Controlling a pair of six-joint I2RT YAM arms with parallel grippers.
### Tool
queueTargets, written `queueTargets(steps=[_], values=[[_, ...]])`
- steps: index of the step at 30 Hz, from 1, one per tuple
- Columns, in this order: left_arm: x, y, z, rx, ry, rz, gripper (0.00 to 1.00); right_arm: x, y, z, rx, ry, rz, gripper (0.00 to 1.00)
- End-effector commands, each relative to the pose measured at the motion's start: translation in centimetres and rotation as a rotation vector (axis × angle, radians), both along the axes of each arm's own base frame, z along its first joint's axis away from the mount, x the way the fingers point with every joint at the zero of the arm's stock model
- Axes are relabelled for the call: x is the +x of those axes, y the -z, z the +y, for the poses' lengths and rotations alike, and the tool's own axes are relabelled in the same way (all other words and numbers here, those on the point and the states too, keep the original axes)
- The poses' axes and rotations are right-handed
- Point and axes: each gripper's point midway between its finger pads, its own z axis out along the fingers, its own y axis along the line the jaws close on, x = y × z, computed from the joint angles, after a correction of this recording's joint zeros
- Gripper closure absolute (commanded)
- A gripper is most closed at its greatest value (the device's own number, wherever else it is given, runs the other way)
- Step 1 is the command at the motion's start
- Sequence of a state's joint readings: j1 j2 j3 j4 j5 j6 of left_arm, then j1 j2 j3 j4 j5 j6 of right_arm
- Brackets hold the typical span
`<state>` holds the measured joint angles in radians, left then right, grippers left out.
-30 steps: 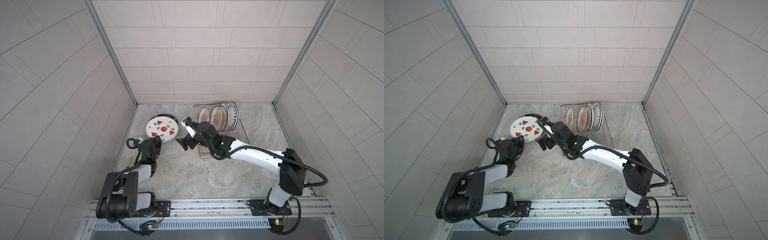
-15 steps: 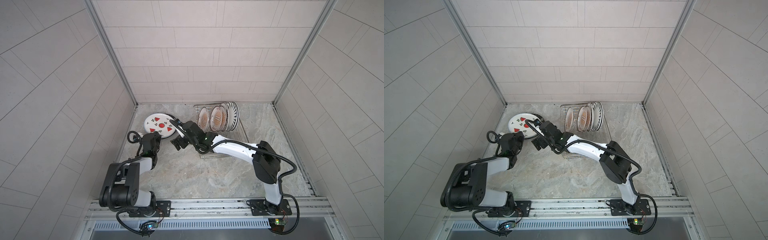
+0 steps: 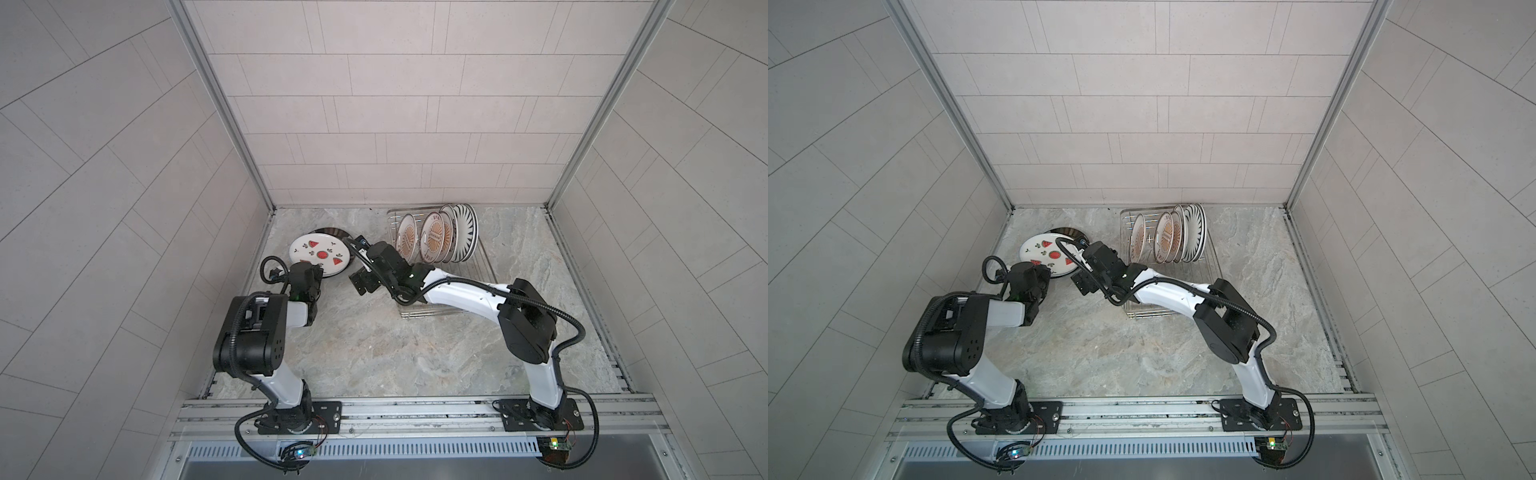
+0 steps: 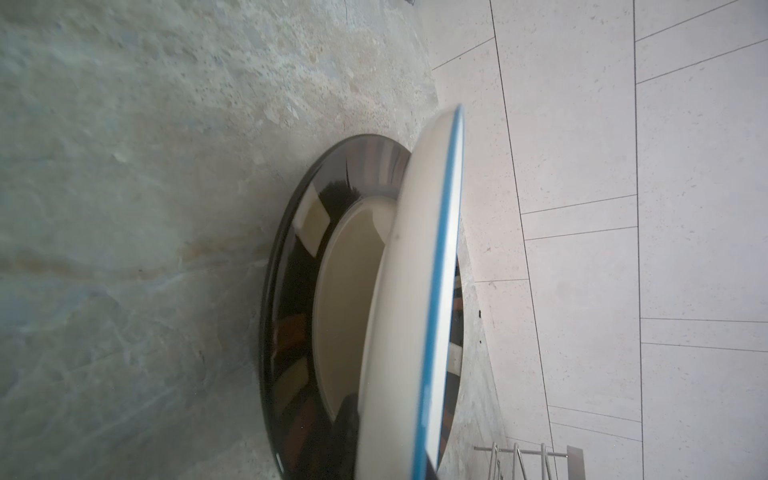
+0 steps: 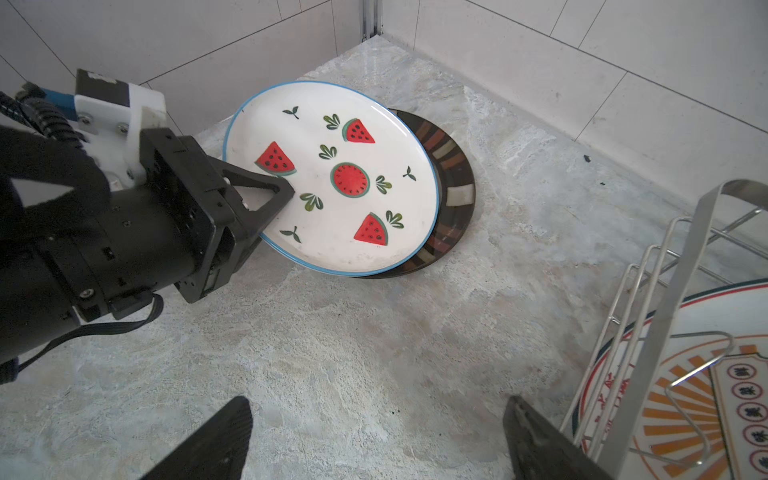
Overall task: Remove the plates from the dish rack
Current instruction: 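Lower the watermelon plate onto the dark-rimmed plate with the left gripper, then open the left gripper and withdraw it from the stacked plates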
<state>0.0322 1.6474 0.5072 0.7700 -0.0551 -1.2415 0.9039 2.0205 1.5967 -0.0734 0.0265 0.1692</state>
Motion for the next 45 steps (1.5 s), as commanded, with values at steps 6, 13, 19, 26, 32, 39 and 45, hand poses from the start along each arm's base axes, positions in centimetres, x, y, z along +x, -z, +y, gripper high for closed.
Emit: queueTargets(steps=[6, 13, 19, 26, 32, 39, 45], values=[[3.2, -4.0, 0.4, -0.017, -0.015, -0.143, 0.81, 0.8, 0.4, 0.7, -0.025, 0.003, -0.01, 0.04], [3.0, -2.8, 0.2, 0.01, 0.006, -0.083, 0.68, 0.9, 0.5, 0.6, -0.022, 0.007, -0.007, 0.04], [2.7, -1.2, 0.2, 0.029, 0.024, -0.03, 0.6, 0.9, 0.0, 0.6, -0.032, 0.005, -0.006, 0.04], [2.3, -0.2, 0.3, 0.116, 0.062, 0.069, 0.53, 1.2, 0.1, 0.2, -0.1, 0.01, -0.012, 0.04], [2.0, 0.3, 0.2, 0.144, 0.083, 0.125, 0.48, 1.2, 0.4, 0.2, -0.124, 0.002, -0.008, 0.04], [1.2, 1.6, 0.7, 0.146, 0.072, 0.151, 0.49, 1.0, 0.5, -0.4, -0.185, -0.009, -0.005, 0.04], [0.3, 1.2, 1.2, 0.167, 0.047, 0.156, 0.48, 1.0, 0.7, -0.7, -0.198, 0.001, -0.006, 0.04]])
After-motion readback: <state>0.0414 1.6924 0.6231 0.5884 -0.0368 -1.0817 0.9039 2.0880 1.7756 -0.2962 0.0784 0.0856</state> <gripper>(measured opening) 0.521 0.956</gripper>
